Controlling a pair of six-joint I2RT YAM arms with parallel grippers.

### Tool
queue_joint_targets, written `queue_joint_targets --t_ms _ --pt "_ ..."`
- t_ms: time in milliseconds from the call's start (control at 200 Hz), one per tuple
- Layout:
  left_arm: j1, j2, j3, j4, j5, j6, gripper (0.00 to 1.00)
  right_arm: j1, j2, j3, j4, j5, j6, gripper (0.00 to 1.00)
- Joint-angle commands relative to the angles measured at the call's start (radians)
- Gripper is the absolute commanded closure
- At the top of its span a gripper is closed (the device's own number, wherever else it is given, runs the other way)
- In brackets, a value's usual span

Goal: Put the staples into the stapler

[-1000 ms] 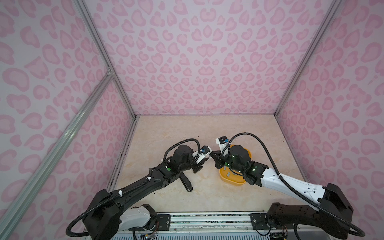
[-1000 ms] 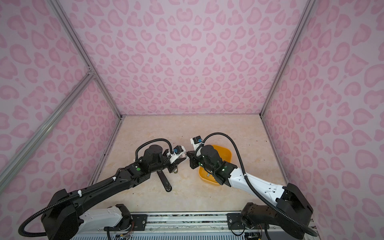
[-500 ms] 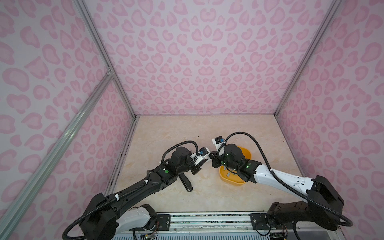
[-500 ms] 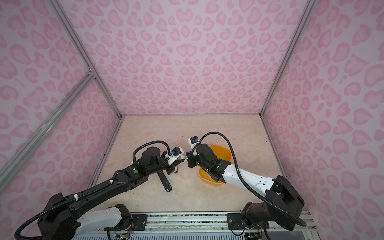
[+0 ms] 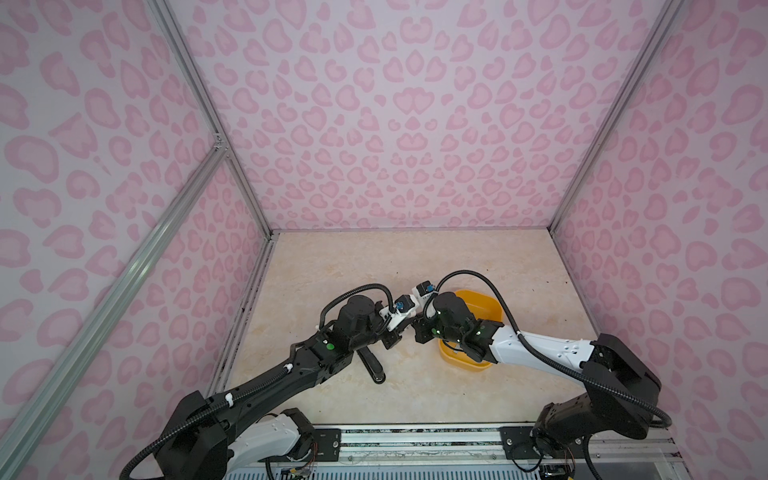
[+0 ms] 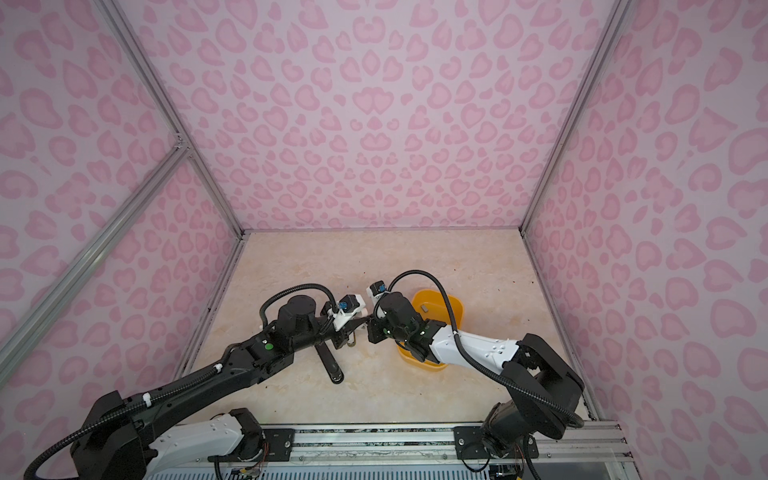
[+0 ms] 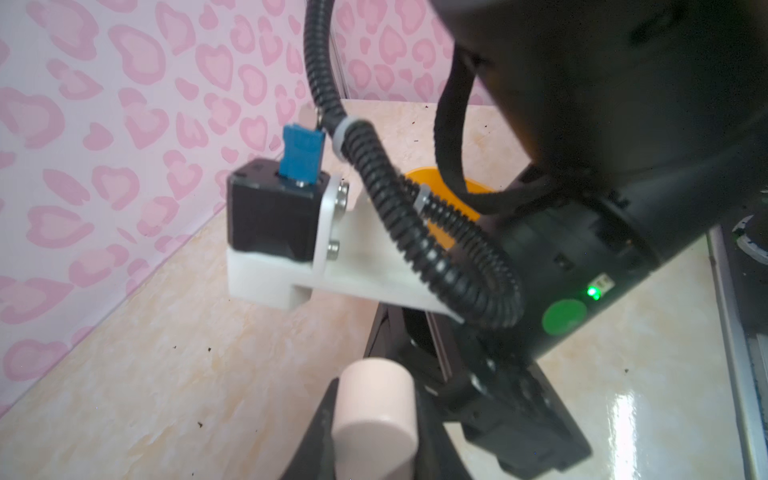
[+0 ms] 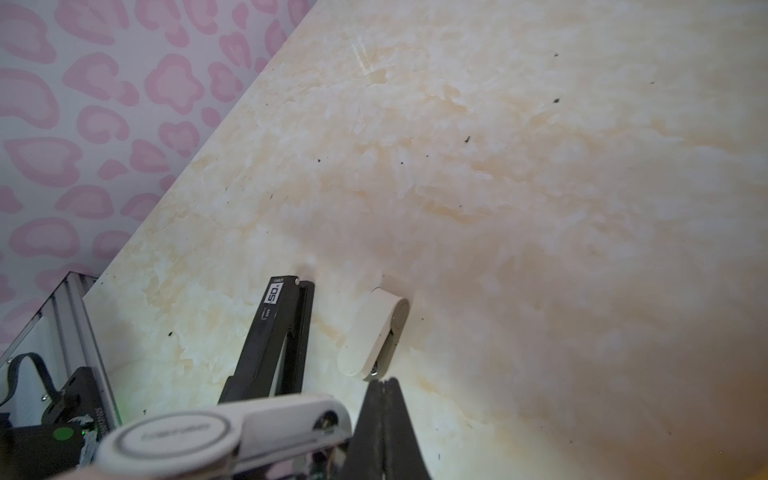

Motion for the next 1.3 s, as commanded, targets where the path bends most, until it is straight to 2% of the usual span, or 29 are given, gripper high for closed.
queue_joint_targets --t_ms 0,155,315,485,600,710,795,995,1115,1295 --pt "0.001 -0.004 -0.009 0.080 0.010 -0.007 0.96 0.005 0.018 -0.004 0.117 -0.109 0.034 0.96" --pt "0.001 0.002 -0.005 0.079 0.010 -0.007 0.97 0.002 0.027 -0.016 0.165 -0.149 0.056 0.96" --pt "0.002 -0.007 -0.014 0.089 0.005 -0.010 0.96 -0.036 -0.027 -0.068 0.167 -0.071 0.068 0.93" --pt "0.001 -0.010 -0.015 0.091 -0.008 -0.015 0.97 -0.118 -0.136 -0.142 0.174 -0.027 0.076 0.77" --pt "0.003 -0.010 -0.017 0.091 -0.033 -0.022 0.96 -0.131 -0.221 -0.146 0.116 0.028 0.006 0.62" --pt "0.003 -0.021 -0.022 0.094 -0.063 -0.032 0.96 -0.131 -0.302 -0.168 0.102 0.092 -0.065 0.57" --pt "0.005 -0.037 -0.032 0.102 -0.081 -0.036 0.96 -0.130 -0.380 -0.219 0.154 0.132 -0.137 0.48" --pt "0.005 -0.080 -0.059 0.126 -0.088 -0.037 0.96 -0.116 -0.524 -0.446 0.523 0.015 -0.358 0.36" --pt "0.004 -0.093 -0.069 0.139 -0.084 -0.034 0.96 -0.090 -0.559 -0.428 0.469 -0.001 -0.390 0.31" --pt "0.005 -0.128 -0.078 0.138 -0.067 -0.033 0.96 -0.043 -0.552 -0.433 0.502 -0.131 -0.442 0.23"
